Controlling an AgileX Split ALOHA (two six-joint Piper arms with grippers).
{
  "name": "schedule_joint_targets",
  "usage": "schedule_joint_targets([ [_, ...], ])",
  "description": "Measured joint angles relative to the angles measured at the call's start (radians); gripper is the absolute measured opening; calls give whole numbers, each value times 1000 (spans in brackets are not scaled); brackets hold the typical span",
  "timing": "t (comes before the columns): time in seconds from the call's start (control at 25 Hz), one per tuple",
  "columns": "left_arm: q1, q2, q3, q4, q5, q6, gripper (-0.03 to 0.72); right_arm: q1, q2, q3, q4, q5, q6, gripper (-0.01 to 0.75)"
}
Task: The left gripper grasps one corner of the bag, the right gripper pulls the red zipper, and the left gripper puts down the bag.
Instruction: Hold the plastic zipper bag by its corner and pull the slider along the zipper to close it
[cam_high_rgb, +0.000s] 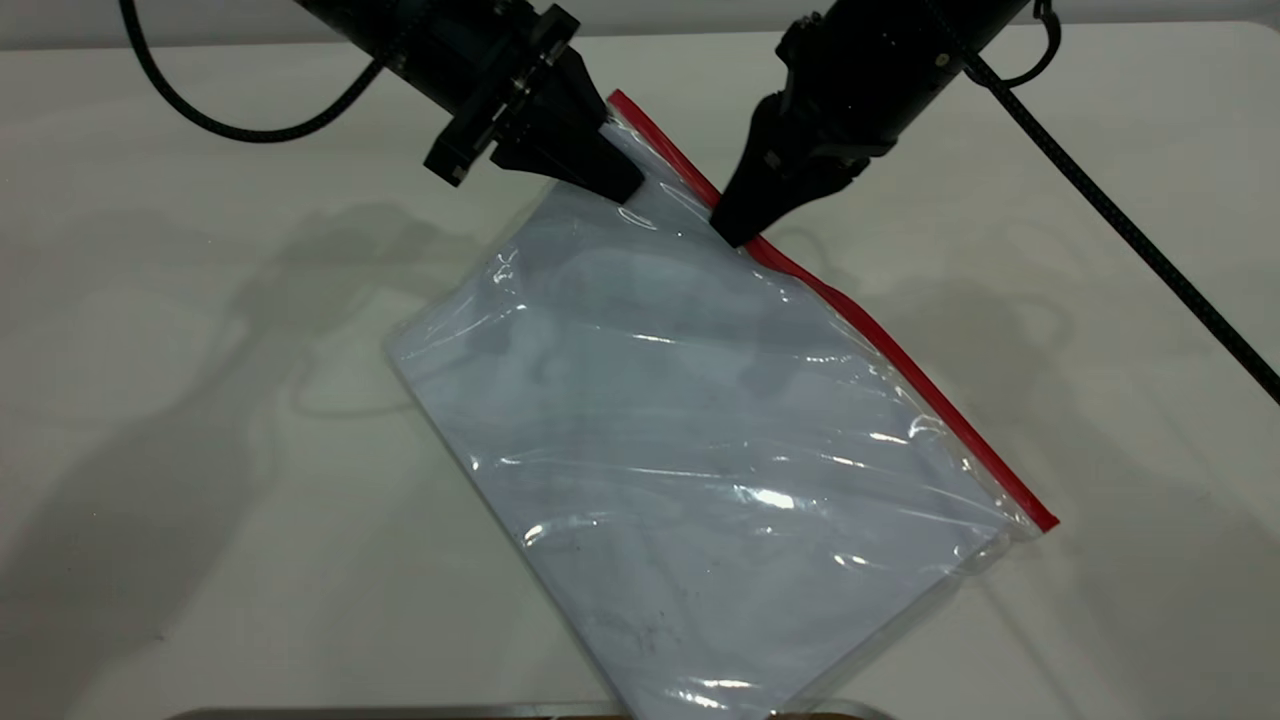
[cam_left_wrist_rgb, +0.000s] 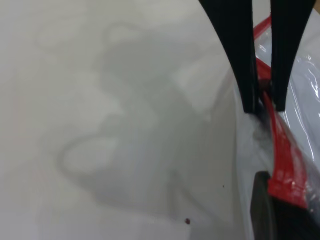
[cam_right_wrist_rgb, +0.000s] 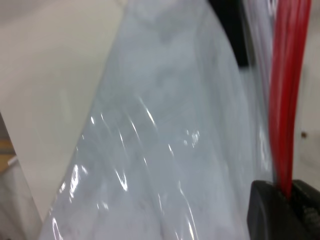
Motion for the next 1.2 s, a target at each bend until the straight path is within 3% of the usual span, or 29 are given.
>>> schedule_joint_targets([
  [0.52, 90, 0, 0, -43, 13, -17, 53, 0, 0, -1, -399, 55, 276, 61],
  [0.88, 110, 0, 0, -45, 10, -20, 53, 0, 0, -1, -595, 242, 478, 61],
  [1.2, 110, 0, 0, -45, -15, -21, 53, 0, 0, -1, -635, 426, 573, 61],
])
